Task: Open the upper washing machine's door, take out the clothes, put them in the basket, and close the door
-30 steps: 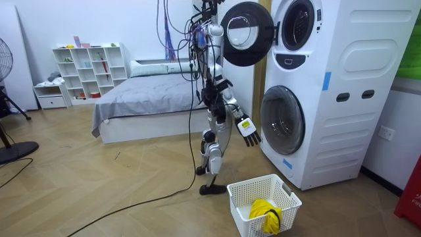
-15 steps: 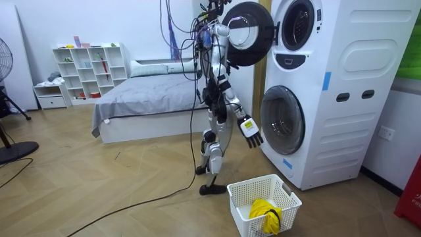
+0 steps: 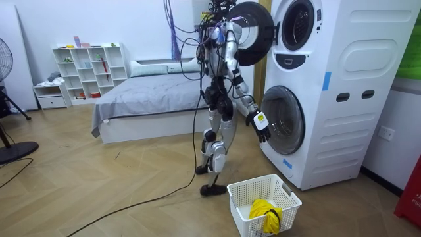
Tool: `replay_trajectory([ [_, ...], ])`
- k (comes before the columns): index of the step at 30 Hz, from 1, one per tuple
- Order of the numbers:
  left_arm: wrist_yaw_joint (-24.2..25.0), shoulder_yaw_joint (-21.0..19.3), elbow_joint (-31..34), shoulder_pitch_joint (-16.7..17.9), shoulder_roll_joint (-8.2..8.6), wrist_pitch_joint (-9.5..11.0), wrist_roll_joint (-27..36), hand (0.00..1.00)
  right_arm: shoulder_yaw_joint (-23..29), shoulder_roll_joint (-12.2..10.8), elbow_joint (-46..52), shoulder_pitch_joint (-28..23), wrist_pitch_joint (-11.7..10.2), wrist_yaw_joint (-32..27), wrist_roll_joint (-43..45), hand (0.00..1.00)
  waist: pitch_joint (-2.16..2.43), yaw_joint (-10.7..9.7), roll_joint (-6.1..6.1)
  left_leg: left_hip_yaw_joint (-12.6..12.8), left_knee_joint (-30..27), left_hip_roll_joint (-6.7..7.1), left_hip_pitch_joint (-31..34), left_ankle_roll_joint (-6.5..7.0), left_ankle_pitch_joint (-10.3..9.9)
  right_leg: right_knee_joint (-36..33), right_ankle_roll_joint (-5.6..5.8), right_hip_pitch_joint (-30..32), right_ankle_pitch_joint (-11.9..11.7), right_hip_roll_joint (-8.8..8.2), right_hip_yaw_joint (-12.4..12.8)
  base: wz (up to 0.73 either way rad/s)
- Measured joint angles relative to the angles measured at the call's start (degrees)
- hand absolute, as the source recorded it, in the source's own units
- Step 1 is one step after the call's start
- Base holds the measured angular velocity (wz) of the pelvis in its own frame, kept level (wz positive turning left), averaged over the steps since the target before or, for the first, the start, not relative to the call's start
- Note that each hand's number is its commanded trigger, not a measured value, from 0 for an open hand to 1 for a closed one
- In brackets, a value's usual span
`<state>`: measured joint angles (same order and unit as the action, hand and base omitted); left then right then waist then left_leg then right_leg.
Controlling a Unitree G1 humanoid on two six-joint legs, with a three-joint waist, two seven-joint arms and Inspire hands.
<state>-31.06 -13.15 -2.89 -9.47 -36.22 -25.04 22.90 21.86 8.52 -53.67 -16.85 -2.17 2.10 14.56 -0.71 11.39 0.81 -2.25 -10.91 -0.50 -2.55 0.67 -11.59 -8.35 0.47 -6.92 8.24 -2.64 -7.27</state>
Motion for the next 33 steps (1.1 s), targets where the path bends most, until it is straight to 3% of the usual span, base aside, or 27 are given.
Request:
replay_trajectory([
  [2,0.00,-0.17,1.98,0.00,0.00,-0.33,-3.26,0.00,-0.36,-0.17,-0.02,0.08,0.35,0.04,-1.57,0.00,-0.13,0.12,0.07,-0.39,-0.63,0.16,1.22,0.14,-0.08,3.98,0.13,2.32,-1.29,0.06,0.37,0.28],
  [3,0.01,-0.27,2.87,0.00,-0.08,-1.15,-5.13,0.00,-0.31,-0.23,-0.04,-0.07,0.72,0.03,-2.69,0.00,-0.30,-0.05,0.29,-0.51,-0.92,0.42,1.35,0.19,-0.12,4.42,0.34,5.29,-3.26,0.10,0.52,0.55],
  [6,0.07,1.86,8.43,0.08,-0.02,-2.70,-7.40,0.00,-1.27,-0.43,-1.01,-0.21,3.02,-0.02,-2.99,0.00,-0.55,-1.76,0.69,0.87,-0.82,0.35,1.55,0.20,-0.12,1.54,0.78,6.10,-3.36,0.16,1.45,0.75],
  [10,0.31,6.28,16.54,0.64,2.07,-7.97,-13.15,0.00,-3.29,-0.02,-1.54,1.06,3.67,0.02,-3.74,0.00,-0.51,-1.85,0.56,4.28,-0.89,0.48,2.08,0.82,0.25,1.49,1.14,5.59,-3.91,-0.84,2.75,0.40],
  [13,1.73,8.64,20.96,1.04,7.39,-9.03,-19.20,0.00,-7.61,0.14,-1.43,1.92,4.64,-0.04,-6.44,0.00,-0.42,-2.27,0.31,7.41,-0.79,1.01,2.26,1.77,0.81,1.47,1.17,6.10,-5.39,-1.66,2.67,0.34],
  [15,3.58,10.07,24.54,1.33,13.62,-9.05,-24.23,0.00,-11.26,0.07,-1.70,3.03,4.81,0.18,-9.26,0.00,-0.13,-3.16,-0.26,10.47,-0.34,1.73,2.49,2.73,1.37,-0.56,1.41,7.72,-5.97,-2.77,2.61,0.45],
  [19,6.94,16.27,31.55,5.26,20.46,-9.06,-34.99,0.00,-14.66,-0.15,-3.27,6.32,4.58,0.67,-14.07,0.00,-0.05,-5.27,-0.37,15.41,0.16,2.34,2.46,3.25,1.67,-1.17,1.82,10.25,-10.30,-3.14,2.59,0.32],
  [20,9.04,18.38,34.57,7.08,22.87,-9.05,-36.42,0.00,-16.37,-0.46,-3.83,7.61,4.60,1.16,-15.37,0.00,-0.06,-5.26,-0.33,18.26,0.74,2.15,2.21,3.24,1.66,-2.49,1.24,11.91,-12.05,-2.66,2.68,0.14],
  [21,11.44,21.02,36.88,8.69,24.69,-8.89,-36.85,0.00,-18.10,-1.01,-3.85,8.44,4.54,1.76,-16.52,0.00,0.00,-5.31,-0.06,22.11,1.72,1.62,1.36,2.77,1.40,-3.40,0.10,12.71,-13.62,-0.93,2.59,0.06],
  [22,14.32,24.89,38.24,10.10,26.51,-7.94,-36.77,0.00,-19.64,-2.05,-4.11,8.71,4.47,1.78,-18.69,0.00,0.03,-3.41,-0.64,23.92,-2.47,1.31,2.24,-0.49,0.35,-7.16,-1.06,14.51,-13.31,0.25,2.16,-0.06],
  [23,15.76,27.92,38.32,10.12,27.52,-7.32,-36.79,0.00,-19.45,-3.15,-4.47,8.56,4.46,1.70,-19.53,0.00,-0.40,-1.37,-3.39,18.83,-9.27,1.97,5.09,-2.86,-1.06,-9.40,-1.24,15.99,-12.90,-1.80,2.16,-0.22],
  [24,18.77,33.98,39.48,10.06,29.36,-3.43,-36.51,0.00,-18.75,-3.95,-6.45,9.47,4.07,2.48,-20.14,0.00,0.50,0.25,-3.25,0.34,-22.72,2.04,11.34,0.09,-6.46,-15.59,-0.25,20.12,-12.35,-2.84,1.42,-0.13],
  [25,20.33,36.31,40.32,9.51,29.67,-0.69,-36.07,0.00,-18.59,-4.21,-6.90,11.00,3.88,3.32,-20.55,0.00,0.25,-0.85,-2.43,-2.63,-25.85,-0.13,13.40,1.57,-12.48,-22.25,0.03,22.50,-10.05,-3.39,-1.15,0.24],
  [26,23.56,39.11,38.85,9.16,30.17,3.40,-35.68,0.00,-19.60,-5.88,-8.55,12.59,2.70,3.82,-20.96,0.00,-0.07,-5.24,-3.29,3.37,-28.95,-2.86,13.79,4.04,-13.85,-33.65,0.22,23.87,-3.56,-4.21,-2.80,0.14],
  [27,26.74,40.37,36.84,8.97,31.66,4.47,-34.98,0.00,-20.71,-6.16,-8.51,11.98,1.22,4.58,-20.46,0.00,0.95,-7.96,-4.45,9.71,-23.92,-4.08,8.59,4.25,-13.75,-35.82,0.65,22.00,-0.32,-3.56,-2.96,-0.18],
  [28,29.99,40.41,35.45,7.71,32.94,7.30,-32.93,0.00,-21.12,-4.51,-7.91,11.77,0.06,4.43,-19.77,0.00,1.28,-10.62,-4.39,18.65,-16.83,-4.91,4.60,3.58,-11.64,-34.57,0.47,20.76,0.75,-3.20,-3.38,-0.51],
  [29,31.67,40.73,35.18,6.74,33.85,9.09,-31.05,0.00,-22.17,-3.03,-7.64,11.79,-0.04,4.11,-19.78,0.00,1.59,-11.87,-3.73,22.84,-13.25,-4.73,3.22,3.53,-10.05,-33.71,0.34,20.90,1.05,-3.12,-3.24,-0.44],
  [30,34.39,42.15,35.13,4.67,35.50,12.75,-27.69,0.00,-24.64,-0.02,-7.19,11.76,0.35,2.99,-19.88,0.00,1.98,-13.71,-3.04,29.24,-6.37,-3.36,0.36,3.32,-6.83,-29.73,0.19,20.62,0.82,-2.59,-3.27,-0.58],
  [31,36.76,43.70,35.15,2.06,35.63,15.67,-24.22,0.00,-25.70,1.40,-6.36,11.81,0.69,2.06,-19.82,0.00,1.78,-14.54,-2.18,30.78,-2.04,0.01,-1.36,4.06,-3.49,-21.56,-0.94,19.44,-1.88,-1.68,-3.42,-0.99],
  [32,37.87,43.74,35.18,1.39,35.50,16.73,-22.57,0.00,-25.93,2.06,-6.19,12.08,0.83,1.72,-19.30,0.00,1.76,-13.86,-1.48,28.78,-1.31,1.26,-1.81,4.68,-3.39,-18.74,-0.89,18.72,-1.58,-1.51,-2.89,-2.10],
  [33,39.67,42.52,34.80,1.71,33.73,18.53,-19.94,0.00,-27.80,1.54,-6.40,13.78,1.15,1.80,-17.66,0.00,1.75,-13.28,-0.98,22.23,-1.58,2.67,-2.63,5.17,-3.35,-13.60,-0.78,16.71,-1.92,-0.24,0.17,-2.21],
])
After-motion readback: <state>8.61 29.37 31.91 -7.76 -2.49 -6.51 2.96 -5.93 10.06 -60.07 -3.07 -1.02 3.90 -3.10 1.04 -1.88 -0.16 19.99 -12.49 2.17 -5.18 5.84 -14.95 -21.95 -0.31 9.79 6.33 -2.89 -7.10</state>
